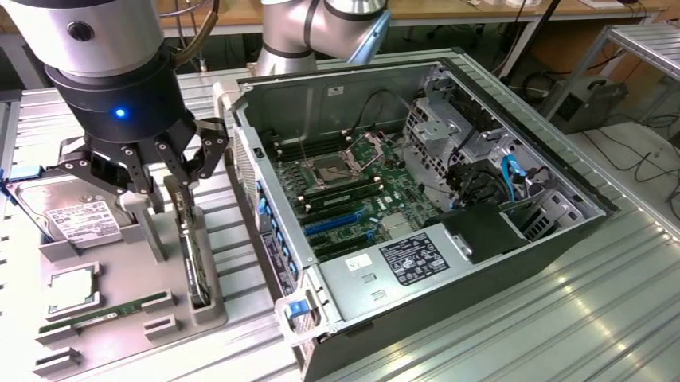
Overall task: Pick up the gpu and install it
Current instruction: 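Pick up the gpu and move the gpu toward the slot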
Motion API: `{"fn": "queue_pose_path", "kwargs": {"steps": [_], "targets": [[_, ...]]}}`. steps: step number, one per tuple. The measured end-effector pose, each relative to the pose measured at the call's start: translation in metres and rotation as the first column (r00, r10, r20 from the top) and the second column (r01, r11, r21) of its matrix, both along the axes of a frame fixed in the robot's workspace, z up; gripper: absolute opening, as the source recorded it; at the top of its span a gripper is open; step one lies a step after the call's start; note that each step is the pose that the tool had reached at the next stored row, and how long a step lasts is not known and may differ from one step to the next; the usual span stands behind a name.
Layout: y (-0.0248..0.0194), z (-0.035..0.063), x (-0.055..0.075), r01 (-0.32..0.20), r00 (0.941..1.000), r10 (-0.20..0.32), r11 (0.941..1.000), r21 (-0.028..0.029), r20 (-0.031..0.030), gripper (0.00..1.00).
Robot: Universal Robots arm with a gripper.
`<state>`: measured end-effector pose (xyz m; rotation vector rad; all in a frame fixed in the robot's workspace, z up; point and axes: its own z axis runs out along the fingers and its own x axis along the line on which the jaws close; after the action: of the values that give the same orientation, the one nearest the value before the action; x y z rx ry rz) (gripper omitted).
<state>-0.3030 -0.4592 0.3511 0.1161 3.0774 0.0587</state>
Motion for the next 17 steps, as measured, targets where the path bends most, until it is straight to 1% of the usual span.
{"fn": "queue_pose_path", "kwargs": {"steps": [6, 8, 13, 17], "targets": [[0.0, -0.0063, 0.0, 0.0, 1.0, 0.0, 1.0, -0.003, 0.0029, 0.36], [0.0, -0.0098, 0.0, 0.0, 1.0, 0.0, 1.0, -0.0039, 0.0043, 0.36], [0.0, -0.0179, 0.0, 0.0, 1.0, 0.0, 1.0, -0.0041, 0.0076, 0.36], [0.0, -0.0193, 0.0, 0.0, 1.0, 0.0, 1.0, -0.0045, 0.0078, 0.36]]}}
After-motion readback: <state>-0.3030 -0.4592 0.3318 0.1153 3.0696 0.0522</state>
